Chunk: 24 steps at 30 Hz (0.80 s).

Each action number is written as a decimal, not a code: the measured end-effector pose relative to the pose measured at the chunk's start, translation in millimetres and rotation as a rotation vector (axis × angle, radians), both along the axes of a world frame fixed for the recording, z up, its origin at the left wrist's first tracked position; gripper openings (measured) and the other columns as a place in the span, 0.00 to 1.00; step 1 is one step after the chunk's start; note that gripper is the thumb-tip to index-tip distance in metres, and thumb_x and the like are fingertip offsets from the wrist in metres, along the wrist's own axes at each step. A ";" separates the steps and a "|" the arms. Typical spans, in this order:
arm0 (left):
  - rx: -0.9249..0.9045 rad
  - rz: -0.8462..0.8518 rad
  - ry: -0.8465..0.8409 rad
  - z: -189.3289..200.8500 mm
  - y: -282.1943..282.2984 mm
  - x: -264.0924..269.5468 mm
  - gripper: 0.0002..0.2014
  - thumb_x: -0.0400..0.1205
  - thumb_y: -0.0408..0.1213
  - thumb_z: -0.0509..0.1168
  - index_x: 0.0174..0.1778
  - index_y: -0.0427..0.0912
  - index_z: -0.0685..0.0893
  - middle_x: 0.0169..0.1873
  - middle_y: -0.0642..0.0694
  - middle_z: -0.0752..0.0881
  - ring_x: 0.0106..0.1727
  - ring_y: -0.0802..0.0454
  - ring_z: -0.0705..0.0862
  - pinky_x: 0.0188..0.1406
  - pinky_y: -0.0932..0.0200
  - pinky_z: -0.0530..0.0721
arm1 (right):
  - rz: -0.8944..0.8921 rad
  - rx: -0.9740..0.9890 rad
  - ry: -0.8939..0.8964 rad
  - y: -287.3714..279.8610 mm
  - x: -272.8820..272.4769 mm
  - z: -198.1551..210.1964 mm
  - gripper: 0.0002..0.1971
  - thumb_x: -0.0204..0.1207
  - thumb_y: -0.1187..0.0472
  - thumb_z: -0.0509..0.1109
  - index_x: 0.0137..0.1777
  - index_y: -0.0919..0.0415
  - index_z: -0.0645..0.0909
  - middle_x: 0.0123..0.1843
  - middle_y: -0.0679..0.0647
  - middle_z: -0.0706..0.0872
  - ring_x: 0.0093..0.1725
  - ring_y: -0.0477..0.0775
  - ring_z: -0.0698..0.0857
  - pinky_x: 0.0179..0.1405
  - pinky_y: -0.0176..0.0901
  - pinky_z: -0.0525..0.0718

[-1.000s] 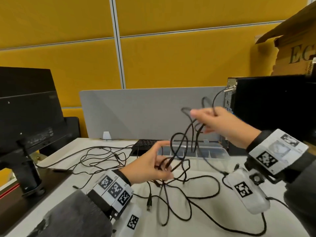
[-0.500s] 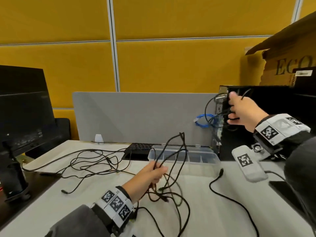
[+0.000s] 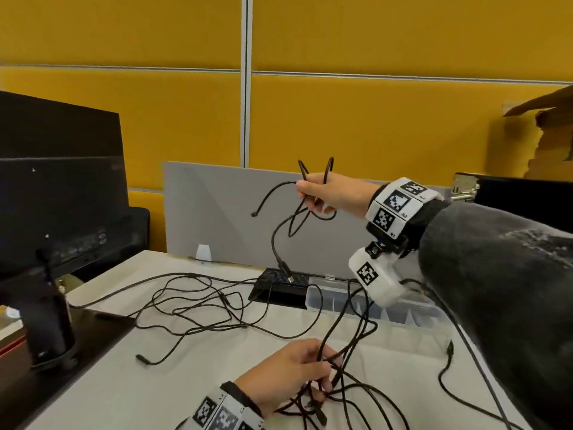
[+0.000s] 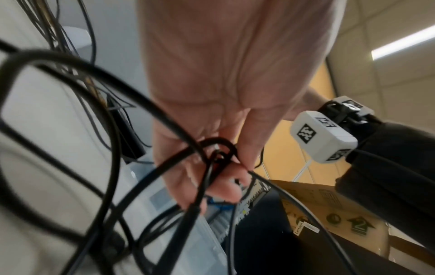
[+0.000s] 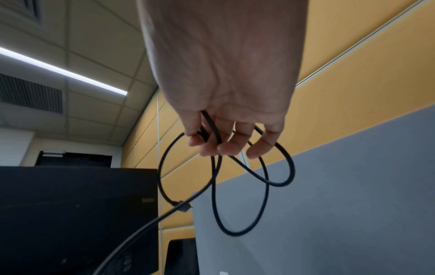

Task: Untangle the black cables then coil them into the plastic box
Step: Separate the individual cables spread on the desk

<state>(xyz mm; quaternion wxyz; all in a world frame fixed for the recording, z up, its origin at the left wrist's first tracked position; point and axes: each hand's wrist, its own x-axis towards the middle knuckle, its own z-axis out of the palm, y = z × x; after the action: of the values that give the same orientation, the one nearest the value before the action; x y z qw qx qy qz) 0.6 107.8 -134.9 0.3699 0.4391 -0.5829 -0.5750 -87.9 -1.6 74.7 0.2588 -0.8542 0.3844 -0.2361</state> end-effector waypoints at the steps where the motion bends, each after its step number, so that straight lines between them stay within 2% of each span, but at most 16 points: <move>1: 0.001 -0.017 -0.015 0.4 -1.2 7.4 0.08 0.84 0.29 0.58 0.49 0.42 0.82 0.37 0.46 0.81 0.38 0.57 0.82 0.42 0.61 0.82 | 0.031 0.006 -0.020 -5.5 14.8 -3.9 0.13 0.85 0.54 0.55 0.41 0.56 0.74 0.33 0.51 0.79 0.33 0.48 0.76 0.35 0.39 0.72; 3: 0.016 -0.010 -0.018 -0.8 -3.8 21.6 0.09 0.84 0.31 0.58 0.48 0.44 0.83 0.34 0.49 0.81 0.38 0.57 0.82 0.45 0.60 0.81 | 0.092 0.082 -0.006 -14.1 38.0 -17.6 0.09 0.83 0.53 0.60 0.53 0.57 0.77 0.46 0.53 0.85 0.43 0.49 0.81 0.44 0.41 0.77; 5: 0.029 0.027 0.002 -3.3 -5.0 30.4 0.10 0.85 0.31 0.57 0.48 0.44 0.83 0.32 0.50 0.82 0.37 0.58 0.82 0.42 0.62 0.81 | 0.122 0.196 0.160 -21.8 51.5 -36.7 0.23 0.80 0.50 0.64 0.71 0.60 0.71 0.64 0.55 0.82 0.59 0.50 0.82 0.56 0.42 0.78; 6: 0.029 0.042 0.013 -4.8 -5.2 33.2 0.10 0.85 0.31 0.56 0.48 0.43 0.82 0.32 0.50 0.82 0.36 0.59 0.82 0.39 0.64 0.81 | 0.116 0.229 0.293 -25.6 55.1 -48.9 0.28 0.79 0.47 0.64 0.75 0.61 0.68 0.69 0.55 0.79 0.64 0.52 0.80 0.60 0.42 0.79; 8: 0.025 0.054 0.039 -7.3 -5.6 35.6 0.09 0.86 0.30 0.54 0.49 0.40 0.81 0.31 0.50 0.82 0.35 0.59 0.83 0.36 0.65 0.81 | 0.107 0.284 0.505 -33.1 57.3 -73.7 0.31 0.79 0.43 0.62 0.75 0.62 0.69 0.70 0.58 0.79 0.63 0.56 0.82 0.61 0.44 0.81; 10: 0.023 0.063 0.060 -8.8 -6.2 35.5 0.08 0.86 0.31 0.54 0.49 0.40 0.79 0.30 0.51 0.84 0.34 0.59 0.83 0.34 0.65 0.81 | 0.076 0.331 0.562 -38.1 54.4 -91.5 0.32 0.78 0.39 0.60 0.74 0.61 0.69 0.66 0.58 0.82 0.55 0.57 0.86 0.56 0.48 0.83; 12: 0.024 0.074 0.082 -9.1 -5.2 36.1 0.07 0.86 0.31 0.55 0.51 0.40 0.79 0.30 0.50 0.84 0.34 0.58 0.84 0.33 0.65 0.82 | 0.049 0.286 0.545 -39.5 43.7 -94.6 0.31 0.78 0.38 0.57 0.74 0.58 0.69 0.62 0.56 0.84 0.50 0.56 0.87 0.53 0.49 0.84; 13: 0.021 0.080 0.094 -9.1 -4.6 36.8 0.07 0.86 0.32 0.55 0.53 0.39 0.78 0.30 0.49 0.84 0.35 0.57 0.84 0.33 0.64 0.82 | 0.049 0.255 0.521 -38.8 35.2 -91.7 0.28 0.79 0.39 0.57 0.73 0.57 0.70 0.61 0.55 0.84 0.51 0.55 0.86 0.53 0.48 0.84; 14: 0.023 0.087 0.107 -9.0 -4.0 37.5 0.07 0.86 0.32 0.56 0.55 0.39 0.78 0.31 0.47 0.84 0.36 0.55 0.84 0.34 0.63 0.83 | 0.055 0.224 0.507 -35.6 24.3 -86.9 0.26 0.80 0.41 0.57 0.72 0.56 0.71 0.60 0.54 0.84 0.53 0.55 0.86 0.54 0.48 0.83; 16: 0.027 0.099 0.123 -7.9 -2.4 38.2 0.08 0.85 0.32 0.56 0.57 0.39 0.78 0.32 0.46 0.85 0.37 0.53 0.85 0.36 0.61 0.83 | 0.058 0.128 0.543 -23.8 -2.9 -77.4 0.24 0.80 0.43 0.58 0.72 0.54 0.72 0.64 0.50 0.82 0.62 0.53 0.82 0.63 0.47 0.79; 19: -0.003 0.130 0.099 -5.3 -0.1 36.9 0.08 0.86 0.33 0.56 0.55 0.43 0.79 0.34 0.47 0.87 0.39 0.53 0.86 0.39 0.60 0.82 | 0.025 -0.005 0.571 1.8 -53.7 -79.2 0.26 0.78 0.41 0.59 0.76 0.46 0.66 0.71 0.44 0.72 0.71 0.46 0.71 0.72 0.43 0.67; 22: -0.049 0.179 0.174 -0.1 1.6 33.6 0.09 0.86 0.35 0.55 0.55 0.45 0.80 0.37 0.47 0.88 0.41 0.52 0.87 0.47 0.52 0.79 | -0.098 -0.087 0.331 39.1 -103.3 -102.0 0.31 0.73 0.38 0.60 0.76 0.41 0.61 0.73 0.44 0.69 0.73 0.45 0.66 0.72 0.45 0.69; 24: -0.060 0.184 0.309 5.7 2.3 26.4 0.10 0.85 0.35 0.56 0.56 0.45 0.80 0.38 0.44 0.88 0.40 0.52 0.86 0.47 0.49 0.78 | -0.171 0.056 0.201 62.6 -131.1 -129.3 0.30 0.75 0.42 0.63 0.76 0.41 0.59 0.72 0.44 0.69 0.71 0.42 0.69 0.66 0.38 0.71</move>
<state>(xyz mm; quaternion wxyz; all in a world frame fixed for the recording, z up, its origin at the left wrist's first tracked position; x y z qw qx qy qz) 27.0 110.0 -129.2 0.5191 0.3859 -0.4931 -0.5817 -219.1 61.0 -54.6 0.2217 -0.8302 0.4860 -0.1596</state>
